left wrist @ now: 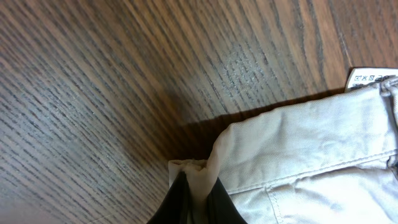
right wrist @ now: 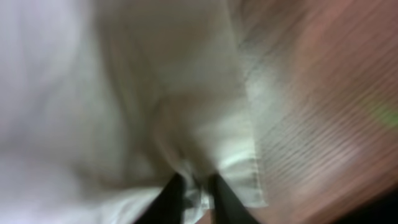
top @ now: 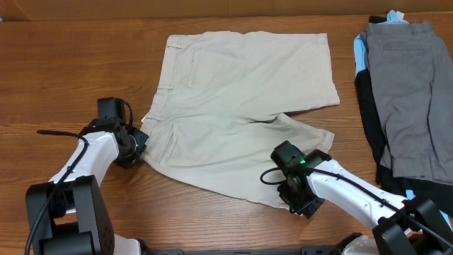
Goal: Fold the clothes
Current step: 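Grasp the waistband left corner with left gripper and right leg hem with right, then lift both corners and fold the bottom half up over the top half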
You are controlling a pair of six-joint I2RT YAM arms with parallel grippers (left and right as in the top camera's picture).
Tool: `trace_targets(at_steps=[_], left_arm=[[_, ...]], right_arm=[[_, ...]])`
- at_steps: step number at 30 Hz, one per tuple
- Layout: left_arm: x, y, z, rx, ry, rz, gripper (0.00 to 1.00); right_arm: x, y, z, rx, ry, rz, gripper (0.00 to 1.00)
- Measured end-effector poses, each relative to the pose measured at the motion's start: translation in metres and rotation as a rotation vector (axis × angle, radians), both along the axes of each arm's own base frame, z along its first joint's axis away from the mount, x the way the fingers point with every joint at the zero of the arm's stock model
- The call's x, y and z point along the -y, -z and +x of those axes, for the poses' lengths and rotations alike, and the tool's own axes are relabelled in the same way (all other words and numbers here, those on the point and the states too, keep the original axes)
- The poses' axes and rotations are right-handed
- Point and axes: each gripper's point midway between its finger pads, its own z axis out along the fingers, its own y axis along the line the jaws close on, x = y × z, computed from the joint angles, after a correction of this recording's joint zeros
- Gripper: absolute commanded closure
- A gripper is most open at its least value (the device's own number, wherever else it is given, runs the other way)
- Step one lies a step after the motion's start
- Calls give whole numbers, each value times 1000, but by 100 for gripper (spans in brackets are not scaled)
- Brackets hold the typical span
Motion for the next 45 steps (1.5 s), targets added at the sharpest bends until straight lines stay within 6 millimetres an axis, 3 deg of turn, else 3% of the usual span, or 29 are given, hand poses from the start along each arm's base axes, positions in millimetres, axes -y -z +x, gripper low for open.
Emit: trace_targets(at_steps=[9, 13, 17, 21, 26, 30, 37, 42, 45], left_arm=[[1, -1, -9, -43, 36, 1, 96], [2, -12, -25, -141, 93, 2, 96], [-7, -47, -19, -175, 122, 44, 96], [-13, -95, -3, -141, 150, 80, 96], [-9, -136, -1, -131, 189, 82, 96], [-5, -165, -7, -145, 206, 77, 96], [-3, -208, -24, -169, 225, 75, 96], [-3, -222, -33, -163, 235, 85, 96], [-3, -226, -33, -146, 238, 90, 95]], right_arm=[[4, -2, 0, -6, 0, -14, 96], [14, -18, 9, 3, -10, -26, 96], [20, -63, 47, 144, -19, 15, 96], [32, -122, 87, 339, -39, 68, 96], [49, -186, 120, 527, -88, 111, 96], [55, -215, 123, 566, -145, 123, 96], [57, -246, 108, 583, -223, 128, 96], [56, -267, 94, 657, -267, 142, 96], [56, -275, 97, 706, -291, 139, 96]])
